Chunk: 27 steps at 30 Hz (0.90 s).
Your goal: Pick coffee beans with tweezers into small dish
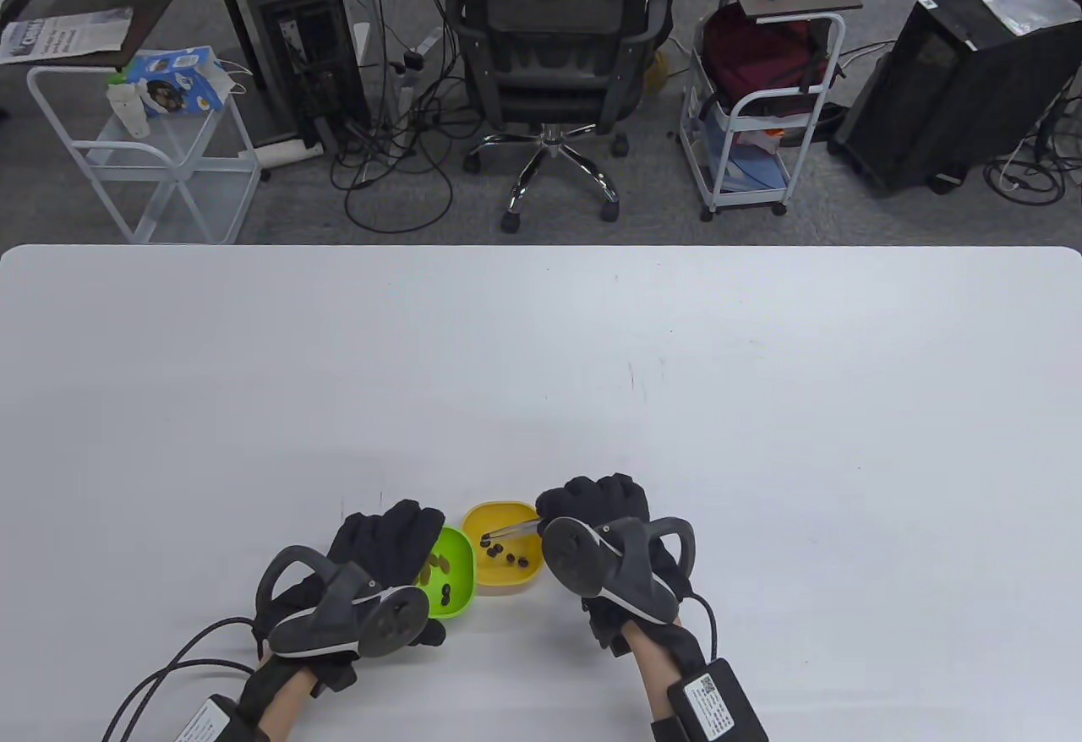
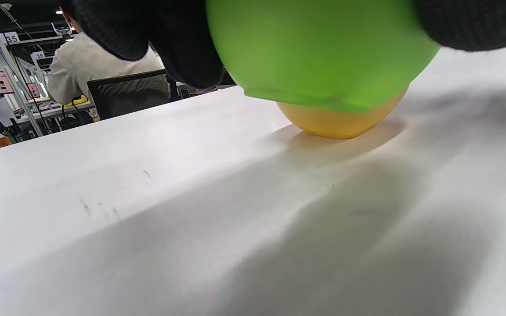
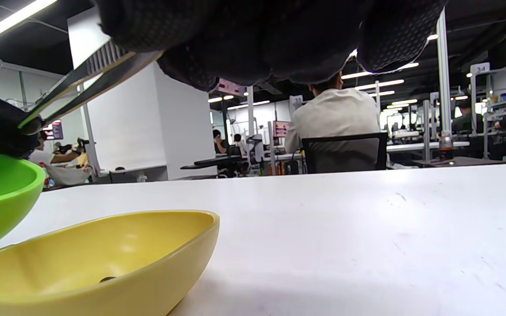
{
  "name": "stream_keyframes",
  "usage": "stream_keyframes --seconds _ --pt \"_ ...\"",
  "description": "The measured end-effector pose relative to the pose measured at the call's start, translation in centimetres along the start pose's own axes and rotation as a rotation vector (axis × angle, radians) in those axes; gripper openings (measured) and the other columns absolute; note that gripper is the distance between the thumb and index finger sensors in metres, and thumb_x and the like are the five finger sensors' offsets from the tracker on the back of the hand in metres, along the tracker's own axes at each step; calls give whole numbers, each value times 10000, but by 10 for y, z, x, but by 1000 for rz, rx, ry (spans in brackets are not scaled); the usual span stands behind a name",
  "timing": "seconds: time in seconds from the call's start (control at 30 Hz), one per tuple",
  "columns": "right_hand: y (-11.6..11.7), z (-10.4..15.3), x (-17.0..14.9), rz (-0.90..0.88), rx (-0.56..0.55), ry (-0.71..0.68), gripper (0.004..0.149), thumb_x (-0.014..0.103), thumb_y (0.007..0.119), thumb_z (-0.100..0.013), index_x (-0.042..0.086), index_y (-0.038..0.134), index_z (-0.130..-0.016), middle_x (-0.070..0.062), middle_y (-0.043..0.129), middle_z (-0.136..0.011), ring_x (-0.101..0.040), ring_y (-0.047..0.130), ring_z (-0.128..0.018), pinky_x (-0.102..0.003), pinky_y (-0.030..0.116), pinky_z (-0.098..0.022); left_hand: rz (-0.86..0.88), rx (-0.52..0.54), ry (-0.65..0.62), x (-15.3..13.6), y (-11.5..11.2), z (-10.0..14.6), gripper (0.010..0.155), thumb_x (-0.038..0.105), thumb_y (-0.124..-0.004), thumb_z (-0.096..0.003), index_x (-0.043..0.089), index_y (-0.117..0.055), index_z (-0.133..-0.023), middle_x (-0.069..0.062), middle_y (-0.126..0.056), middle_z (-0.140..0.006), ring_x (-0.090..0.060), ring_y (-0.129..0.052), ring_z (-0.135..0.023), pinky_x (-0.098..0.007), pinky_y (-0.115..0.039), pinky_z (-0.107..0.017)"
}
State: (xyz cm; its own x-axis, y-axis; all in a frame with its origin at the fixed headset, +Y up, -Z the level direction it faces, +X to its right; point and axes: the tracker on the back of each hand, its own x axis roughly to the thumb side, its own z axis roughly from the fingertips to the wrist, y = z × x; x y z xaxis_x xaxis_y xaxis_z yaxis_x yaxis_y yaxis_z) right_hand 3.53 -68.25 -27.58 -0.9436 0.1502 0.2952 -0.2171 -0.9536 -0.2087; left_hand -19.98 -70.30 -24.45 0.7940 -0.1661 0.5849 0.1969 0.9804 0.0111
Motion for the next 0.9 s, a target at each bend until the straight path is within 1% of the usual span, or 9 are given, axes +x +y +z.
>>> stream_keyframes --seconds 0.3,0.43,0.53,0.7,0.9 --pt "1 0 -2 15 -4 10 407 387 658 -398 305 794 -773 63 871 -648 -202 906 -524 -584 667 -727 -2 0 0 0 0 0 1135 722 -706 -330 13 -480 -1187 -295 -615 -1201 -429 -879 -959 -669 -700 -741" --pt "2 0 -5 -28 -6 24 433 393 671 -404 266 783 -802 56 871 -652 -204 907 -520 -589 668 -722 -2 0 1 0 0 0 1134 722 -706 -331 13 -481 -1186 -295 -615 -1201 -429 -880 -957 -670 -700 -740" --pt "1 1 -4 -35 -22 15 438 394 674 -405 261 780 -809 53 870 -655 -206 907 -520 -591 667 -721 -2 1 1 0 0 0 1135 722 -706 -330 12 -481 -1186 -294 -616 -1201 -430 -879 -958 -669 -699 -741" --pt "-2 4 8 -12 -46 -45 440 396 676 -404 260 781 -809 56 873 -654 -203 912 -517 -590 672 -716 -5 -1 2 0 0 0 1134 722 -706 -331 12 -481 -1186 -295 -615 -1201 -428 -880 -958 -670 -699 -741" --pt "-3 9 33 47 -56 -149 445 399 683 -402 257 781 -812 59 879 -655 -201 919 -520 -587 679 -711 -7 3 4 -1 0 1 1136 722 -706 -330 10 -480 -1187 -295 -613 -1202 -428 -880 -958 -671 -700 -739"
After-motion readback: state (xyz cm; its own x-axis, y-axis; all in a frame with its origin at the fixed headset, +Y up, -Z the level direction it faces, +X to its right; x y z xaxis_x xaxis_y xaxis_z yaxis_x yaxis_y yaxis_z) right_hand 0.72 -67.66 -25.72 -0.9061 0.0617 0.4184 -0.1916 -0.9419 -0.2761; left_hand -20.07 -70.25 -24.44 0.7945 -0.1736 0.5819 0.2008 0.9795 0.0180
